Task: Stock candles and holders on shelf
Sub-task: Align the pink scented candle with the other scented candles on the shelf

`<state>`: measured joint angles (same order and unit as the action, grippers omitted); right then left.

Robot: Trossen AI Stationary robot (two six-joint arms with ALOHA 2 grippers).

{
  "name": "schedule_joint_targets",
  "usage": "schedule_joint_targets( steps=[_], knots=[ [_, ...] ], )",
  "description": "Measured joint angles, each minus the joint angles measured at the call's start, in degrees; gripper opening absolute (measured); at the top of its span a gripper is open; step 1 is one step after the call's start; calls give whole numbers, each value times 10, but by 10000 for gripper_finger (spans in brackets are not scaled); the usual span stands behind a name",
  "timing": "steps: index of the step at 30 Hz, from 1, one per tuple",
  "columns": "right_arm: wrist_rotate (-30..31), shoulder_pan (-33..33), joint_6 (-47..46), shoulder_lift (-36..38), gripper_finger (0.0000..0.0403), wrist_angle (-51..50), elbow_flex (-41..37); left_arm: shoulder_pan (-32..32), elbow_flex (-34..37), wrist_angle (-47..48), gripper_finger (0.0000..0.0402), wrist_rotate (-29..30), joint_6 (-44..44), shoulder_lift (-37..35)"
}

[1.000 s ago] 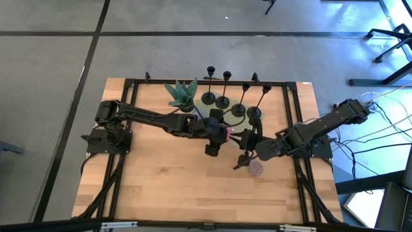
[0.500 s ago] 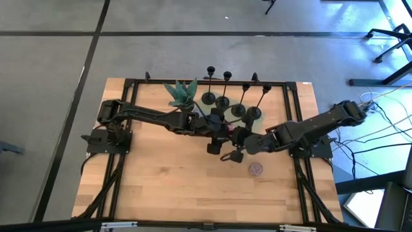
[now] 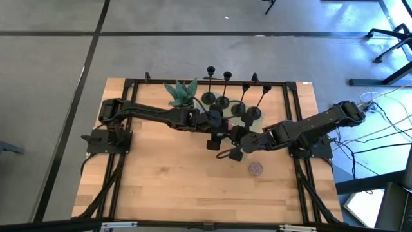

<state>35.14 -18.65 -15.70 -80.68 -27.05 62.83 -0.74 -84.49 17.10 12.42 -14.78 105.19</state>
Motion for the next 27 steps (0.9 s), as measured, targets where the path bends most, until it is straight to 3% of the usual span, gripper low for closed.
schedule_joint_targets(
  steps=[27],
  knots=[
    [0,3,-34,0,44,-57,0,22,0,15,306,-88,1,4]
  ],
)
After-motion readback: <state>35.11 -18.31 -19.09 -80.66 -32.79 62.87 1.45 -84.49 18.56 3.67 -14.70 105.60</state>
